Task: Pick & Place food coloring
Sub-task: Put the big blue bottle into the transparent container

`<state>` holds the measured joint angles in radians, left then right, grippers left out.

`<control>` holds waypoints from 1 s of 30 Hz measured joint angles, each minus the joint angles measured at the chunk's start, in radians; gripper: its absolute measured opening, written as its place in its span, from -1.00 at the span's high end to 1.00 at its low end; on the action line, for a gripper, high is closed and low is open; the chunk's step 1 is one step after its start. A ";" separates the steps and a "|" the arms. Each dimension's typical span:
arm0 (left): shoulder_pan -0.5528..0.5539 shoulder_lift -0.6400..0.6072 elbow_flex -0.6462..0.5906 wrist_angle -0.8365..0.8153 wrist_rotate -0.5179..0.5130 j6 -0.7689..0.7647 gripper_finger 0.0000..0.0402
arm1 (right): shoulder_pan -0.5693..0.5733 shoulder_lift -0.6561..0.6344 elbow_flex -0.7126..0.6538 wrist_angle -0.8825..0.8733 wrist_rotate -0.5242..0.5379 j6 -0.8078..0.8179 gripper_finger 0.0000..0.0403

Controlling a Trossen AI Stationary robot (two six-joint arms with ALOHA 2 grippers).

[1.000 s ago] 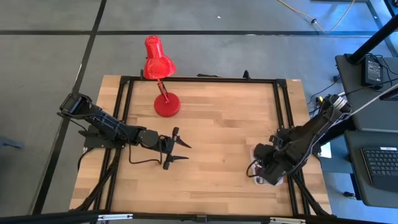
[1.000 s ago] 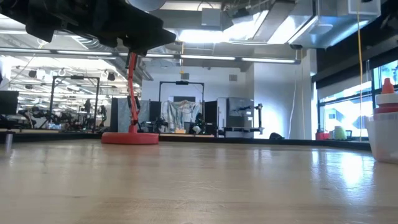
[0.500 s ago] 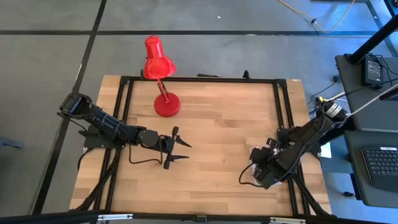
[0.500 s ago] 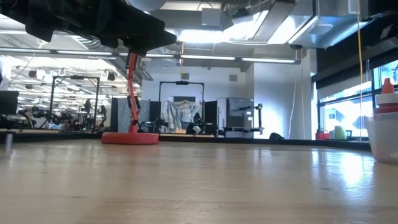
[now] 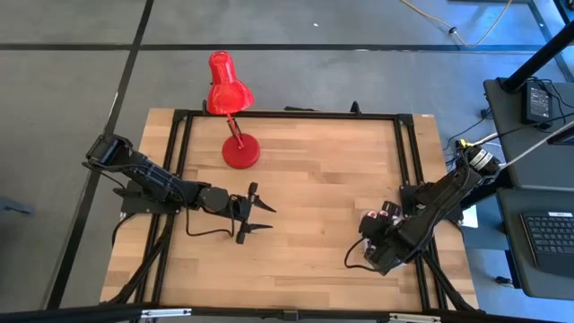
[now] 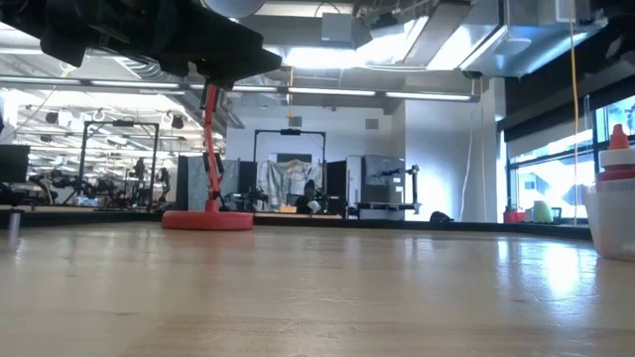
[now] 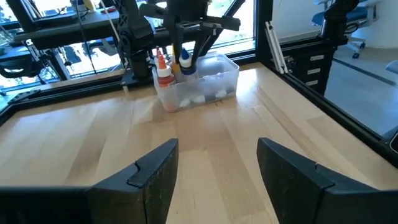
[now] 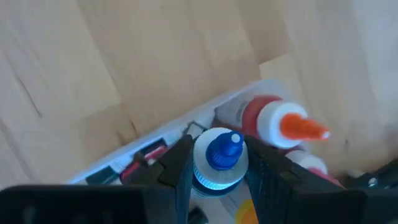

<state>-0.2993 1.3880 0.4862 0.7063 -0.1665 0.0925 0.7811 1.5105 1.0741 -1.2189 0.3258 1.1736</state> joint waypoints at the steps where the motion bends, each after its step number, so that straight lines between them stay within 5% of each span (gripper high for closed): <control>1: 0.000 0.000 0.000 0.000 0.000 0.000 -0.07 | 0.000 0.000 0.007 -0.016 0.016 0.000 0.39; 12: 0.000 0.000 0.000 0.000 0.000 0.000 -0.07 | -0.029 -0.001 -0.034 -0.070 -0.026 0.021 0.39; 30: 0.000 0.000 0.000 0.000 0.000 0.000 -0.07 | -0.052 -0.001 -0.037 -0.075 -0.047 -0.179 0.39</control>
<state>-0.2990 1.3880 0.4862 0.7059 -0.1665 0.0925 0.7292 1.5093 1.0367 -1.2938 0.2793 0.9944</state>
